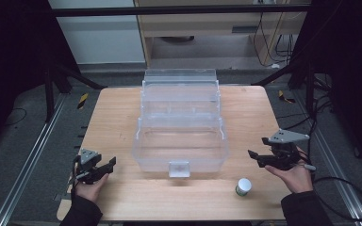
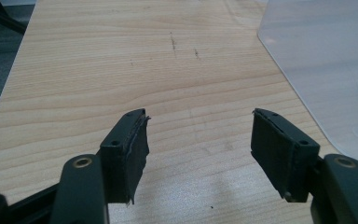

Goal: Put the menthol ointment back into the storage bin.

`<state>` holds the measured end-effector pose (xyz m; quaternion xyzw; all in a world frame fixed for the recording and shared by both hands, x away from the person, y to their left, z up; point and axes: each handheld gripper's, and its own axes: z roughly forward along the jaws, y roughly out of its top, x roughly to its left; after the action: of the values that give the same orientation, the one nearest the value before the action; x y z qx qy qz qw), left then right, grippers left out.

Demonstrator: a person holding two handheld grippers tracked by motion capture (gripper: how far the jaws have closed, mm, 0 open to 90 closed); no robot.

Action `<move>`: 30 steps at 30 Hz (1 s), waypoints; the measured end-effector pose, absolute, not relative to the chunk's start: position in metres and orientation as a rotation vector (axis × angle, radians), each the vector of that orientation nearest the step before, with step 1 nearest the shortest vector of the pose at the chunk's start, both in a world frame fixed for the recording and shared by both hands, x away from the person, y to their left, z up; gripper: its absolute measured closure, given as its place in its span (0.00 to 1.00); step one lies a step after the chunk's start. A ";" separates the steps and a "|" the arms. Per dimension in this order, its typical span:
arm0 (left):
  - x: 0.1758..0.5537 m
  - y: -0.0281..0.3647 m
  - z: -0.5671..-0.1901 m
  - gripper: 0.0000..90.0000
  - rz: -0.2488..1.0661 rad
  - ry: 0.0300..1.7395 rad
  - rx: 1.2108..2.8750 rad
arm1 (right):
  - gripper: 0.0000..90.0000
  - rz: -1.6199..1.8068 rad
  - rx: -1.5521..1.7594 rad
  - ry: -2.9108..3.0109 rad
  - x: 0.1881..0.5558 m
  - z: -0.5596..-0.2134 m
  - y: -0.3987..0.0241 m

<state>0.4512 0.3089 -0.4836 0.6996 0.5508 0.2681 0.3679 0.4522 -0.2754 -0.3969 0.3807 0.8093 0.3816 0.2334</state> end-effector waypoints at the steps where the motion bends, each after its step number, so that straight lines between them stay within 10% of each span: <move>1: 0.451 0.309 -0.484 0.40 0.689 1.415 1.796 | 0.31 1.041 1.034 2.235 0.452 -0.394 -0.274; 30: 0.452 0.308 -0.485 0.40 0.679 1.408 1.805 | 0.25 0.794 0.752 2.576 0.453 -0.374 -0.246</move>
<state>0.4516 0.3079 -0.4847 0.7029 0.5482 0.2644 0.3682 0.4529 -0.2458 -0.3744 0.2648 0.9070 0.2796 0.1706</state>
